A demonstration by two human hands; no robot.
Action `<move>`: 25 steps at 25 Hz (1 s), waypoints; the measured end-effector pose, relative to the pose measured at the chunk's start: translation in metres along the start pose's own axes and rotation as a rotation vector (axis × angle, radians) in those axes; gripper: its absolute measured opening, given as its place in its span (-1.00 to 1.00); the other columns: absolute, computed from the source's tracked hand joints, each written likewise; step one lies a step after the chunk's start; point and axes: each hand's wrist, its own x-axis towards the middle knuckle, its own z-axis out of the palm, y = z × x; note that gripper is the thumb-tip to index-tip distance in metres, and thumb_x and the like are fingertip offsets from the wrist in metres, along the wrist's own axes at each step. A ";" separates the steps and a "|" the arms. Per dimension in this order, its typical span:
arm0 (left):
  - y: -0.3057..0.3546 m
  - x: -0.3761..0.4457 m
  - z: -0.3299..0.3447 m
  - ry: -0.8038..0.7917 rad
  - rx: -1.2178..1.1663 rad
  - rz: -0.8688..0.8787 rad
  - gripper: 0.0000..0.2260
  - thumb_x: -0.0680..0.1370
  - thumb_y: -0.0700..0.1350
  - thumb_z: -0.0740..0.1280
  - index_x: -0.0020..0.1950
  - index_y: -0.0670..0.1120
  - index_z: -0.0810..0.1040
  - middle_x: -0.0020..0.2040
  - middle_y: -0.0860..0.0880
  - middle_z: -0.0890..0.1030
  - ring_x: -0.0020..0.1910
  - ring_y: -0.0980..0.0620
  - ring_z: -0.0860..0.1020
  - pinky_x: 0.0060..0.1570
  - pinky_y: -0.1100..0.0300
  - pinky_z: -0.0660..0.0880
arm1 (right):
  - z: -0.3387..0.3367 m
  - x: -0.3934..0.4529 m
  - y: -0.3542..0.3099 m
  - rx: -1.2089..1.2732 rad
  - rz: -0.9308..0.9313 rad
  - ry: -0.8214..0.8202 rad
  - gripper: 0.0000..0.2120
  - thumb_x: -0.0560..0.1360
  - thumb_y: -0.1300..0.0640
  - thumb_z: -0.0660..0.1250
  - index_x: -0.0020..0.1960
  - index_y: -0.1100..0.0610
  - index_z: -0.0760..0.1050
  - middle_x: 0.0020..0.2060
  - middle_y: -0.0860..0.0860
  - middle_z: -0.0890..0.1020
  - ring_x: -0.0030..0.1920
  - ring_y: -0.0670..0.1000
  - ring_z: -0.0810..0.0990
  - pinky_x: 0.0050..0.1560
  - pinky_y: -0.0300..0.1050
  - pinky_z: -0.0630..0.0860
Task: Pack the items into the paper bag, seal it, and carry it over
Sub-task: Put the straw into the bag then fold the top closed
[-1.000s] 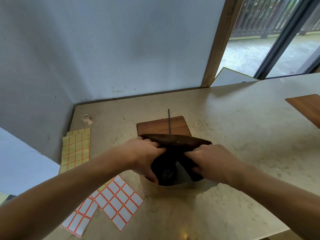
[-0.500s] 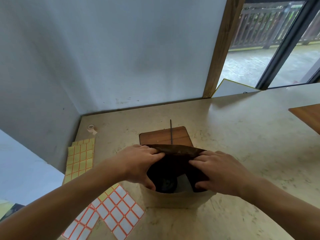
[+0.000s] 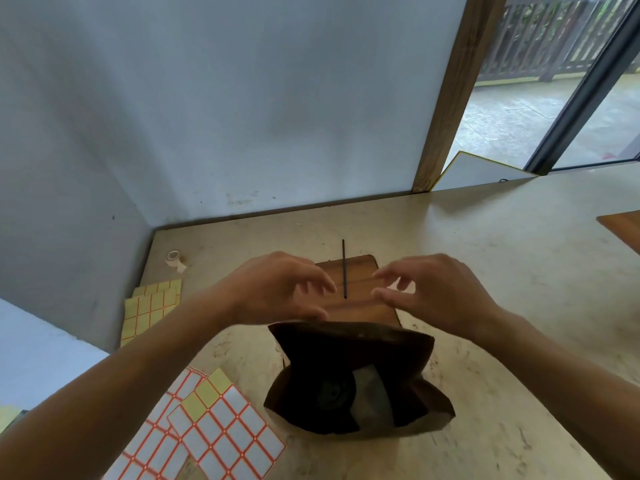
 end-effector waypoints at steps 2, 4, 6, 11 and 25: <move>-0.020 0.022 0.005 0.013 -0.038 -0.023 -0.73 0.48 0.12 0.40 0.16 0.12 0.59 -0.01 0.19 0.61 -0.09 0.27 0.53 -0.09 0.35 0.46 | 0.011 0.021 0.018 -0.014 0.080 0.014 -0.57 0.39 -0.33 0.19 0.04 -0.10 0.62 -0.15 -0.20 0.68 -0.25 -0.21 0.57 -0.19 -0.18 0.55; -0.044 0.047 0.018 0.018 -0.029 -0.056 -0.79 0.49 0.07 0.41 0.12 0.10 0.61 -0.03 0.16 0.62 -0.12 0.28 0.53 -0.09 0.33 0.48 | 0.030 0.041 0.039 -0.044 0.145 -0.024 -0.66 0.43 -0.27 0.28 0.05 -0.10 0.62 -0.13 -0.18 0.69 -0.20 -0.16 0.61 -0.12 -0.11 0.59; -0.071 0.074 0.036 0.013 0.013 -0.106 -0.82 0.51 0.06 0.39 0.09 0.12 0.62 -0.03 0.17 0.61 -0.13 0.26 0.52 -0.06 0.28 0.49 | 0.054 0.060 0.058 -0.075 0.202 -0.089 -0.68 0.46 -0.24 0.29 0.06 -0.09 0.61 -0.11 -0.15 0.69 -0.16 -0.12 0.62 -0.08 -0.07 0.60; -0.133 0.132 0.086 0.004 0.077 -0.196 -0.87 0.55 0.00 0.34 0.06 0.11 0.63 -0.06 0.17 0.56 -0.05 0.14 0.55 -0.09 0.22 0.47 | 0.122 0.096 0.101 -0.095 0.363 -0.205 -0.70 0.45 -0.27 0.26 -0.05 -0.09 0.60 -0.14 -0.12 0.66 -0.15 -0.05 0.60 -0.15 -0.10 0.56; -0.202 0.235 0.182 -0.138 0.269 -0.044 -0.75 0.60 -0.14 0.25 0.24 0.08 0.56 0.08 -0.03 0.53 0.11 -0.05 0.46 -0.10 0.06 0.46 | 0.261 0.145 0.120 -0.175 0.479 -0.262 -0.66 0.46 -0.21 0.27 0.08 0.01 0.49 -0.21 0.03 0.65 -0.25 0.12 0.64 -0.32 -0.05 0.54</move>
